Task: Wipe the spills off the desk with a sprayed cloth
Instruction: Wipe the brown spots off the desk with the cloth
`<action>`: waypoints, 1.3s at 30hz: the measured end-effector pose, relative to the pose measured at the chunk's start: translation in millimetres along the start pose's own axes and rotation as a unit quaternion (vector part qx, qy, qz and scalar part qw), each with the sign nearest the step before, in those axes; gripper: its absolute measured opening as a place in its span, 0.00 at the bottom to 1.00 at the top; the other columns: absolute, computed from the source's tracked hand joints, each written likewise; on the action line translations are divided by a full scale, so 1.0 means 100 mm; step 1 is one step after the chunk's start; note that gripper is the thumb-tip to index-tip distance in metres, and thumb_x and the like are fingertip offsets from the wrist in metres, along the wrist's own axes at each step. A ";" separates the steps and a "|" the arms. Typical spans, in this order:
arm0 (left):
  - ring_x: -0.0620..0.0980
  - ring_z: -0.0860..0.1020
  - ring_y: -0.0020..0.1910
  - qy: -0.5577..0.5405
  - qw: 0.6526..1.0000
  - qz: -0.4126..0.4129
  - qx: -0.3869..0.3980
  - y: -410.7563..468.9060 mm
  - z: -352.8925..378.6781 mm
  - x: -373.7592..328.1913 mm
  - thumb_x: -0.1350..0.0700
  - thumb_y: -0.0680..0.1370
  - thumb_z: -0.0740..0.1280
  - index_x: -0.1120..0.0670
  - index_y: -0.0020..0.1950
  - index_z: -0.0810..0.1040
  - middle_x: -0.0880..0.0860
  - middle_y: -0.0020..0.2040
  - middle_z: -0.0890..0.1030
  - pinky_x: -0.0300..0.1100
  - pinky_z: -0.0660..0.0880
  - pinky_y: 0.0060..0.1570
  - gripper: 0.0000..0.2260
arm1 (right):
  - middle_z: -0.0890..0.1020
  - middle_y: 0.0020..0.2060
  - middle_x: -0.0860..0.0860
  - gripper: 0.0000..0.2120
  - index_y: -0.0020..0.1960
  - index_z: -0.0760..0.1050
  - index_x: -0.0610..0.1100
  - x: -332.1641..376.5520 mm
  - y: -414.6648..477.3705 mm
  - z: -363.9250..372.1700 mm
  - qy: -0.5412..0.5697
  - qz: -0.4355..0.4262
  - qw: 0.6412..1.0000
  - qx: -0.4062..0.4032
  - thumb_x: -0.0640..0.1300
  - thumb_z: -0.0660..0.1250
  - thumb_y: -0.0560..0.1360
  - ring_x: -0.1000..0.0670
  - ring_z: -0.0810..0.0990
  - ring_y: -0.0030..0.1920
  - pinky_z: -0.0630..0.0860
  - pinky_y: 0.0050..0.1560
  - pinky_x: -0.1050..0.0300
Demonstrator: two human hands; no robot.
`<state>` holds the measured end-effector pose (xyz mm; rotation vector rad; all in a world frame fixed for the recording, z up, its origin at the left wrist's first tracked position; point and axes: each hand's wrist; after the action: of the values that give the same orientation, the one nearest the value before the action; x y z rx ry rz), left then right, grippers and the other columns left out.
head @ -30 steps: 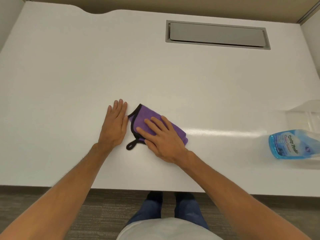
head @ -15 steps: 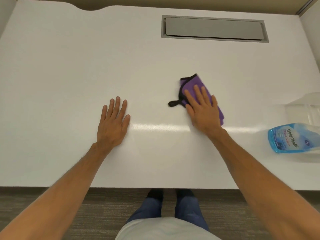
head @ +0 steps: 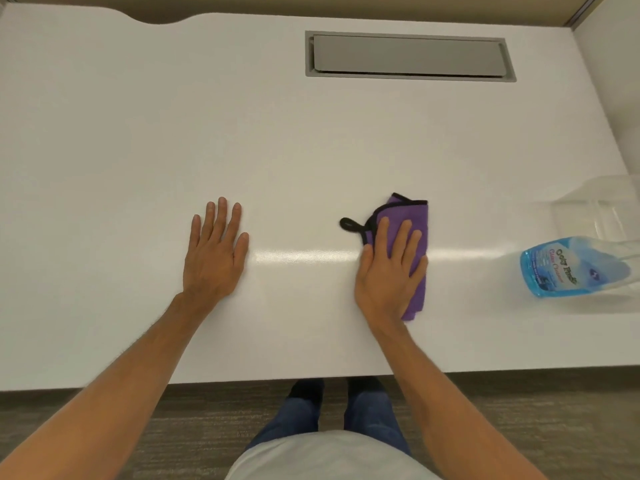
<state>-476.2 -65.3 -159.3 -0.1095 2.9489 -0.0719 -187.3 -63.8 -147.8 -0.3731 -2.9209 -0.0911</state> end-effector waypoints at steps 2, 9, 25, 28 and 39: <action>0.54 0.46 0.83 -0.001 1.000 0.000 -0.001 0.00 0.00 -0.01 0.46 0.85 0.44 0.52 0.84 0.49 0.55 0.84 0.49 0.55 0.46 0.81 0.27 | 0.57 0.82 0.44 0.26 0.82 0.54 0.51 0.23 -0.02 0.05 0.008 -0.031 0.999 -0.006 0.54 0.52 0.86 0.42 0.54 0.82 0.56 0.77 0.35; 0.54 0.46 0.83 -0.001 1.000 0.005 -0.004 0.00 -0.03 -0.02 0.49 0.85 0.44 0.54 0.84 0.49 0.55 0.84 0.49 0.56 0.46 0.81 0.26 | 0.57 0.82 0.47 0.26 0.82 0.55 0.52 0.88 0.33 0.19 0.033 -0.243 0.968 0.060 0.54 0.50 0.85 0.43 0.53 0.82 0.55 0.78 0.36; 0.54 0.47 0.83 -0.024 1.000 0.005 0.005 -0.01 -0.11 -0.03 0.50 0.84 0.44 0.54 0.83 0.50 0.55 0.84 0.49 0.55 0.46 0.81 0.26 | 0.49 0.83 0.51 0.27 0.82 0.48 0.57 -0.39 -0.24 -0.03 -0.018 -0.571 0.814 0.105 0.56 0.50 0.86 0.46 0.45 0.83 0.50 0.80 0.39; 0.54 0.46 0.83 -0.027 1.000 0.001 0.009 -0.02 -0.12 -0.05 0.50 0.84 0.44 0.54 0.83 0.50 0.55 0.84 0.49 0.56 0.46 0.81 0.26 | 0.52 0.83 0.51 0.27 0.82 0.49 0.58 -0.58 0.05 -0.08 -0.030 -0.541 0.836 0.086 0.56 0.52 0.85 0.46 0.48 0.83 0.51 0.80 0.39; 0.53 0.45 0.83 -0.031 0.999 -0.001 0.018 0.00 -0.11 -0.03 0.50 0.85 0.43 0.53 0.84 0.49 0.54 0.84 0.48 0.54 0.44 0.81 0.26 | 0.56 0.82 0.51 0.26 0.81 0.53 0.59 -0.14 0.95 -0.10 -0.039 -0.415 0.903 0.102 0.56 0.50 0.84 0.48 0.51 0.82 0.56 0.78 0.40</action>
<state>-475.3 -64.7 -148.4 -0.1076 2.8842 -0.1205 -148.2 23.6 -137.4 0.9265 -2.8954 0.1124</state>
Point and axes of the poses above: each hand's wrist, its own y-axis towards the middle knuckle, its own z-axis out of the palm, x = y × z
